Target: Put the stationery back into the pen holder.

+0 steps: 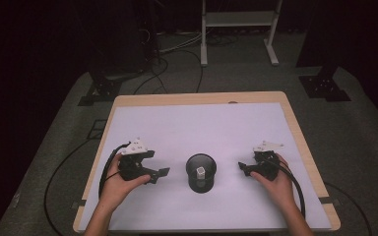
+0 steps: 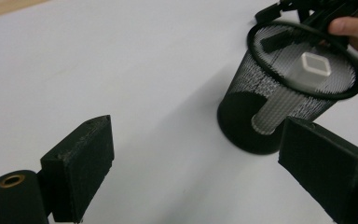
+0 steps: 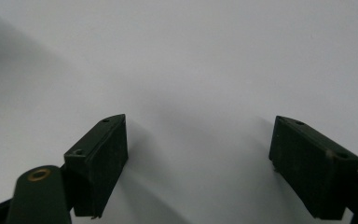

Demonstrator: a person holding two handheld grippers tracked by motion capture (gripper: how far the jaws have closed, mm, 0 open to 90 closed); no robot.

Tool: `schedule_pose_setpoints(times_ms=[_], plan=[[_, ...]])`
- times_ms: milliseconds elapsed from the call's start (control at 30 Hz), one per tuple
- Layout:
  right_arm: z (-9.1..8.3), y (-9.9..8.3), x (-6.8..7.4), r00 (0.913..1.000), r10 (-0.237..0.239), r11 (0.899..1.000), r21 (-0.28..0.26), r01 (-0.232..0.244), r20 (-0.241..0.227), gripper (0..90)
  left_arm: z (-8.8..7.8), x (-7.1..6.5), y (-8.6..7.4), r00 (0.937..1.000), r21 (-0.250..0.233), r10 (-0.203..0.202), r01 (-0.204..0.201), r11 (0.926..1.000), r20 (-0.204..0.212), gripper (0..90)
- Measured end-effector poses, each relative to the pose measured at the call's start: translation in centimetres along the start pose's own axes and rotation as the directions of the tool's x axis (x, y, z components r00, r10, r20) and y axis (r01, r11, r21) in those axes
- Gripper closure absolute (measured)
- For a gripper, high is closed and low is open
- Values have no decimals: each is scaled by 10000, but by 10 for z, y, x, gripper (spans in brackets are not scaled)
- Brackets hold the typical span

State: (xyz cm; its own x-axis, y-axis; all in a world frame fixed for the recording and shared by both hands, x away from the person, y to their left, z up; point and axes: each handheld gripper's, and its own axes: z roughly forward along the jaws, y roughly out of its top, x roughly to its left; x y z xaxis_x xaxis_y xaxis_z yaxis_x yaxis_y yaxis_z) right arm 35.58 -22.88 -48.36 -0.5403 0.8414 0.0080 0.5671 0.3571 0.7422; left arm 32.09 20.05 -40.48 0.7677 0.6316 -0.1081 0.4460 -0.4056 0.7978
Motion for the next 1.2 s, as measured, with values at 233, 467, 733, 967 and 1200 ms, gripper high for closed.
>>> schedule_pose_setpoints(times_ms=[233,467,733,967,1200], plan=[[0,0,0,10000,10,10000,-2,-10,-4,181,-6,11,-21,9979,330,-317,336,9989,-563,97],[0,0,0,10000,7,10000,-3,-7,-4,181,-12,19,-36,9917,611,-456,532,9967,-1201,97],[0,0,0,10000,4,10000,-3,-4,-1,181,-12,34,-53,9749,998,-644,873,9912,-2132,97],[0,0,0,10000,2,10000,-2,-2,-1,181,-9,48,-70,9511,1532,-578,1086,9822,-3034,97],[0,0,0,10000,1,10000,-2,-1,1,181,-4,54,-79,9464,1618,-699,1262,9787,-3154,82]])
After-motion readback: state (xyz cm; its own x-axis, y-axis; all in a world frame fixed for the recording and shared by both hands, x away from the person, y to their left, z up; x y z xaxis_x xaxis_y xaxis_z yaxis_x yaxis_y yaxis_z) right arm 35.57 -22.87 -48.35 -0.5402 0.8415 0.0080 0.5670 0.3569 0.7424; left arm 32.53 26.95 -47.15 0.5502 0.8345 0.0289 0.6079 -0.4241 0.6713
